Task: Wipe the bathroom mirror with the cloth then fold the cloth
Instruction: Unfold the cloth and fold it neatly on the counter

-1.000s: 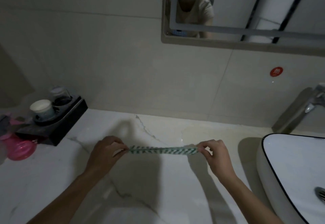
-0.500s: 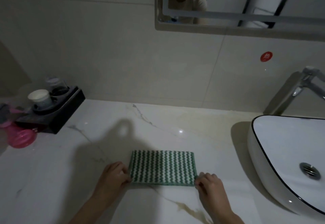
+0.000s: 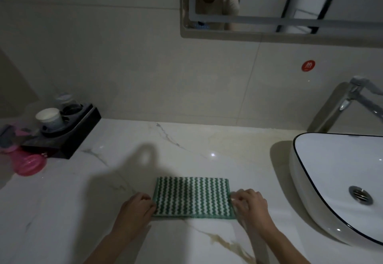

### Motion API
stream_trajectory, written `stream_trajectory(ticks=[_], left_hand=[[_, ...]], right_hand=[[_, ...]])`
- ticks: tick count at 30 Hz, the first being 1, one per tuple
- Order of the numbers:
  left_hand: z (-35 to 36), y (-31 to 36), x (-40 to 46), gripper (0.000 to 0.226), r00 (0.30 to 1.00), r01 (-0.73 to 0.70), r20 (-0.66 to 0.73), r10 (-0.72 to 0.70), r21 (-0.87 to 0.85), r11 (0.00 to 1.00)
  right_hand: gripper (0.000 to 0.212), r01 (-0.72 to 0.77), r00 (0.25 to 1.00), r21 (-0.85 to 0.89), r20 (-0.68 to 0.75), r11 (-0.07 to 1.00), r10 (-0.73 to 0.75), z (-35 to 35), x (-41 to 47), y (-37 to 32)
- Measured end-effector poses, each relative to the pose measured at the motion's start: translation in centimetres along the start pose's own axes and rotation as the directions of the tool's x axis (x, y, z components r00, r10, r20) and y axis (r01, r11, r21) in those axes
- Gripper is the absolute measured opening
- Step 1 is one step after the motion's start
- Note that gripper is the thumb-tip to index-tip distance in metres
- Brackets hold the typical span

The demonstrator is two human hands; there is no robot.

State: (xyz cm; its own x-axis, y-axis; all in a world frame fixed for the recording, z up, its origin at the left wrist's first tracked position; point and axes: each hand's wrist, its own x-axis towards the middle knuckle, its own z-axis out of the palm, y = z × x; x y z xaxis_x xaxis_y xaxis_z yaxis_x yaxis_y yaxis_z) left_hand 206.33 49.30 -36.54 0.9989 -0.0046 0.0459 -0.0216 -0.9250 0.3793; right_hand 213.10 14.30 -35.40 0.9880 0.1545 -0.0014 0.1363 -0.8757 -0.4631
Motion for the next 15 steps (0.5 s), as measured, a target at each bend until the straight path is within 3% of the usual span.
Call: stream_trajectory(ticks=[6,11,15], left_hand=[[-0.5,2.9,3.3,0.044,0.999,-0.016,-0.031,0.014,-0.061,0.998],[0.0,6.7,6.6,0.068,0.999,-0.043,0.012,0.045,-0.079,0.996],[1.5,9.5,8.9,0.033,0.996,-0.09,0.014,0.093,-0.109,0.99]], right_hand=[[0.035,-0.086,0.996,-0.032,0.023,0.996,0.087,0.8,2.6,-0.6],[0.041,-0.136,0.99,-0.052,0.031,0.989,0.138,1.2,3.9,-1.3],[0.039,-0.13,0.99,0.013,0.063,0.991,0.129,1.1,4.9,-1.6]])
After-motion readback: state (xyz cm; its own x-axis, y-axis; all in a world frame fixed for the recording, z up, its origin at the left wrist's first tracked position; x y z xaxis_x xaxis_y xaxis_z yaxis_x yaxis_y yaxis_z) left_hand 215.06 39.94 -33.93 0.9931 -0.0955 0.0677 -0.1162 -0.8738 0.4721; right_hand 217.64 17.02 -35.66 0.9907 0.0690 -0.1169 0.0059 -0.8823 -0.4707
